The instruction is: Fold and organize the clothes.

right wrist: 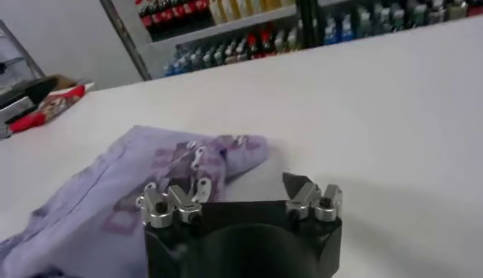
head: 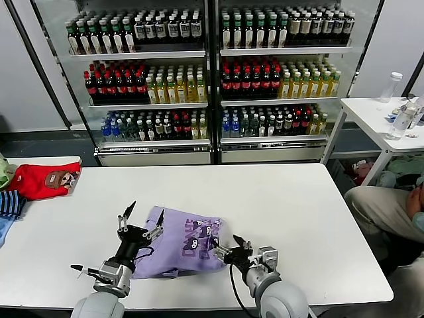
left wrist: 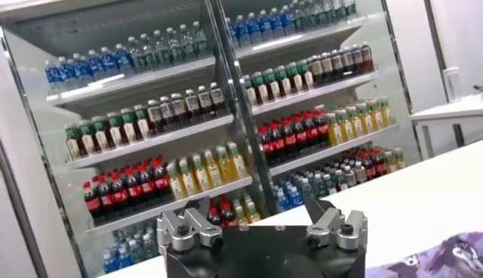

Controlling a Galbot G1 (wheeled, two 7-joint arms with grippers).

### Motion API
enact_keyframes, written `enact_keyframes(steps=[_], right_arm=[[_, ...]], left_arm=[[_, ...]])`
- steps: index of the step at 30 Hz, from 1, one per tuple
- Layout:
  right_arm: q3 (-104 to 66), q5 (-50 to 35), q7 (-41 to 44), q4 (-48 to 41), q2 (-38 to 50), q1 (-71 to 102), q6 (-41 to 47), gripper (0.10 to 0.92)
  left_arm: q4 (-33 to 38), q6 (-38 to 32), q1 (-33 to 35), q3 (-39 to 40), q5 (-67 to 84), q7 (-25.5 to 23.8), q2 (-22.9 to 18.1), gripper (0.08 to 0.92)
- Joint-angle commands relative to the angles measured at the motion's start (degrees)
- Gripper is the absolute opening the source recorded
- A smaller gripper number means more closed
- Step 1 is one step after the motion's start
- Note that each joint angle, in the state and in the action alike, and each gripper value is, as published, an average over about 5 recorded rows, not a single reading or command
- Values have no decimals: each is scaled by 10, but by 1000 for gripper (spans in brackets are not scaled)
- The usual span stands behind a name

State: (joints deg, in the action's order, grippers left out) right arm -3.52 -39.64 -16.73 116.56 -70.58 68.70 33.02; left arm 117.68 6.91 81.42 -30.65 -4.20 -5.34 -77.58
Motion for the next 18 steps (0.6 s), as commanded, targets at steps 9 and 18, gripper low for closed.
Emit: enact_keyframes(steps=[9, 18], right_arm=[[32, -49, 10, -18, 0, -1, 2, 494], [-16, -45, 14, 13, 33, -1, 3, 234]], left_arm=[[-7, -27, 22, -8, -27, 0, -3, 823], [-12, -32, 20, -7, -29, 1, 0, 823]])
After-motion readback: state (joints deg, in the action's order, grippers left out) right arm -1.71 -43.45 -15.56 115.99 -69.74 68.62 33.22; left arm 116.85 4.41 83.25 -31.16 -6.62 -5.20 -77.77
